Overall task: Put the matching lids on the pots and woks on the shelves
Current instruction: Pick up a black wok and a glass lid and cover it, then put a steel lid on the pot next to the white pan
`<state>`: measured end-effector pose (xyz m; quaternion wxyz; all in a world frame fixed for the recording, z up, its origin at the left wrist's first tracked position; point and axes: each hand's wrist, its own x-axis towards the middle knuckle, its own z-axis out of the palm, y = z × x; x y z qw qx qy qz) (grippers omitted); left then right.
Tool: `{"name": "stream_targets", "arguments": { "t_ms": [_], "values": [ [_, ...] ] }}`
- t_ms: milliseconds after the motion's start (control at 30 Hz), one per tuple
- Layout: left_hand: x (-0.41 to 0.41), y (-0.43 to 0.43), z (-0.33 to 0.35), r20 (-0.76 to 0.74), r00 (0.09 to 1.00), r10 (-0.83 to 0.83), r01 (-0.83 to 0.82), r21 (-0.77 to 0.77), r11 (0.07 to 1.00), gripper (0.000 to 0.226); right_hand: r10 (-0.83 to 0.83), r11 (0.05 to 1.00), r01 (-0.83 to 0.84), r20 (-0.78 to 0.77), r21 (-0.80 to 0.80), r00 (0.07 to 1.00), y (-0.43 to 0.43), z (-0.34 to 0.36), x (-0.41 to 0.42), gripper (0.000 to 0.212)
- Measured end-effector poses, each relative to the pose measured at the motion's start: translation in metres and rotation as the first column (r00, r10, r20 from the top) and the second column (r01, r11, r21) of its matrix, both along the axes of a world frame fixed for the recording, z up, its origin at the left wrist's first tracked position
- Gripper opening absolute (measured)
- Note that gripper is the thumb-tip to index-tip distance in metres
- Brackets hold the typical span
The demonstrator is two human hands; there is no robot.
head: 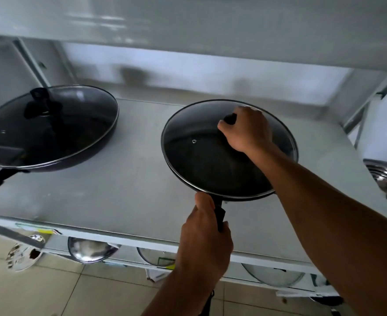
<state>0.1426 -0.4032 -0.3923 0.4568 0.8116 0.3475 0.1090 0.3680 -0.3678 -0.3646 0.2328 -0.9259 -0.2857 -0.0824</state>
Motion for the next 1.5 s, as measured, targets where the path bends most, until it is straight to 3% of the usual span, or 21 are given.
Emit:
{"name": "stream_targets", "arguments": {
  "t_ms": [433, 500, 600, 667, 733, 833, 900, 967, 1033, 1167, 1300, 1400, 1500],
  "values": [
    [0.002, 0.002, -0.001, 0.021, 0.999, -0.028, 0.027, 0.056, 0.998, 0.039, 0.017, 0.999, -0.017, -0.003, -0.031, 1.0, -0.003, -0.001, 0.001, 0.038],
    [0.0, 0.001, 0.002, 0.013, 0.999, -0.038, 0.038, 0.04, 0.998, 0.036, 0.031, 0.998, -0.031, -0.001, -0.058, 1.0, -0.006, -0.001, -0.002, 0.043],
    [-0.008, 0.002, 0.006, 0.03, 0.999, -0.036, 0.036, 0.007, 0.999, 0.035, -0.009, 0.993, 0.004, -0.048, -0.114, 0.999, -0.016, -0.002, -0.022, 0.066],
    [-0.017, 0.002, 0.01, 0.033, 0.999, -0.029, 0.03, -0.033, 0.999, 0.038, -0.037, 0.998, 0.036, -0.023, -0.053, 0.999, -0.029, -0.001, -0.043, 0.072],
    [-0.033, 0.005, 0.009, -0.006, 1.0, -0.018, 0.018, -0.032, 0.999, 0.047, -0.02, 0.998, 0.02, 0.001, 0.061, 1.0, -0.046, 0.004, -0.076, 0.063],
    [-0.069, 0.016, 0.001, 0.019, 1.0, 0.001, -0.003, 0.103, 0.995, 0.044, 0.084, 0.982, -0.079, -0.023, 0.17, 0.996, -0.077, 0.019, -0.138, 0.042],
    [-0.096, 0.034, -0.011, 0.167, 0.986, -0.016, -0.03, 0.264, 0.964, 0.032, 0.137, 0.975, -0.132, -0.018, 0.181, 0.99, -0.09, 0.031, -0.189, 0.032],
    [-0.123, 0.056, -0.027, 0.283, 0.958, -0.043, -0.063, 0.355, 0.933, 0.024, 0.18, 0.969, -0.181, 0.02, 0.171, 0.983, -0.094, 0.042, -0.247, 0.031],
    [-0.157, 0.082, -0.045, 0.298, 0.951, -0.082, -0.039, 0.38, 0.924, 0.028, 0.23, 0.954, -0.239, 0.072, 0.181, 0.971, -0.083, 0.043, -0.309, 0.028],
    [-0.23, 0.138, -0.099, 0.123, 0.984, -0.132, 0.085, 0.327, 0.941, 0.034, 0.307, 0.928, -0.301, 0.011, 0.22, 0.952, -0.037, -0.012, -0.409, 0.017],
    [-0.286, 0.193, -0.167, -0.123, 0.99, -0.075, 0.107, 0.284, 0.953, 0.034, 0.168, 0.979, -0.199, -0.374, -0.044, 0.912, 0.012, -0.124, -0.433, 0.023],
    [-0.304, 0.226, -0.209, -0.253, 0.967, -0.023, 0.083, 0.231, 0.969, 0.03, 0.109, 0.959, -0.225, -0.507, -0.175, 0.855, 0.041, -0.197, -0.426, 0.018],
    [-0.298, 0.255, -0.245, -0.283, 0.958, 0.049, 0.02, 0.234, 0.972, 0.027, 0.091, 0.945, -0.248, -0.554, -0.215, 0.827, 0.068, -0.247, -0.412, 0.017]
  ]
}}
